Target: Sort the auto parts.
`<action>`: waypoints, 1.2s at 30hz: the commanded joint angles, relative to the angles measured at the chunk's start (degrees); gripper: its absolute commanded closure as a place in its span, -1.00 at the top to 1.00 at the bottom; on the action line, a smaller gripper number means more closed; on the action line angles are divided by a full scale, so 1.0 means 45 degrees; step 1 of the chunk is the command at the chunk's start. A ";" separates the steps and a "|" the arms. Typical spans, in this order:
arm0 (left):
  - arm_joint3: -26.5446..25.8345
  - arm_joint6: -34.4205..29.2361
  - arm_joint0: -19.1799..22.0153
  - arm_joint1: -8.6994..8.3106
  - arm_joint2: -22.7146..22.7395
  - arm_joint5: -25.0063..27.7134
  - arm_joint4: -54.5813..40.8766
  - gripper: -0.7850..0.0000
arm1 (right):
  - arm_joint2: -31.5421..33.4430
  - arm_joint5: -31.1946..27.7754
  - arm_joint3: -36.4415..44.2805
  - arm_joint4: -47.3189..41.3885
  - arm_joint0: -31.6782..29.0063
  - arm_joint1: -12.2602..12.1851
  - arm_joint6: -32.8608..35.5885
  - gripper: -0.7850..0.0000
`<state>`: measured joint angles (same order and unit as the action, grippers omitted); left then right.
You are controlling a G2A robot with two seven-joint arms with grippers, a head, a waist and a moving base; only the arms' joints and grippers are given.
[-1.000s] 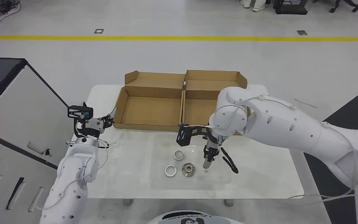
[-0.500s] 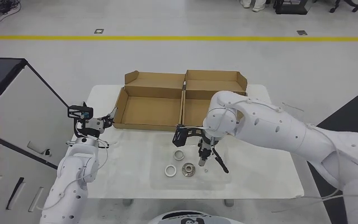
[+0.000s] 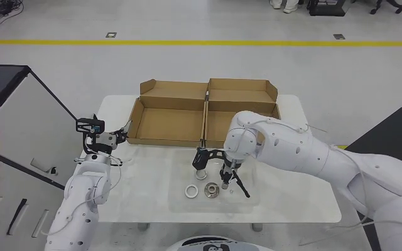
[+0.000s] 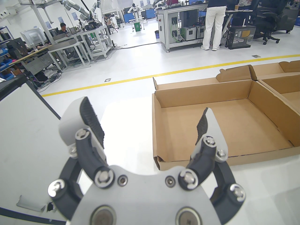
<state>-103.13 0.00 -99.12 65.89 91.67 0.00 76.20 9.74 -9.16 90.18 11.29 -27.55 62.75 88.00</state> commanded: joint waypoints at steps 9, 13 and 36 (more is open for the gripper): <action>0.0000 0.0000 0.0000 0.0000 0.0000 0.0000 0.0000 1.00 | 0.0000 0.0413 0.0083 0.0344 -0.0287 -0.0022 0.0000 -0.13; 0.0000 0.0000 0.0000 0.0000 0.0000 0.0000 0.0000 1.00 | 0.0000 0.0616 0.0308 0.0572 -0.0465 -0.0179 0.0000 -0.15; 0.0000 0.0000 0.0000 0.0000 0.0000 0.0000 0.0000 1.00 | 0.0000 0.1192 0.0431 0.1128 -0.1103 -0.0430 0.0000 -0.33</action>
<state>-103.13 0.00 -99.12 65.89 91.67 0.00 76.20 9.74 -3.70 92.23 16.32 -32.43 60.80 88.00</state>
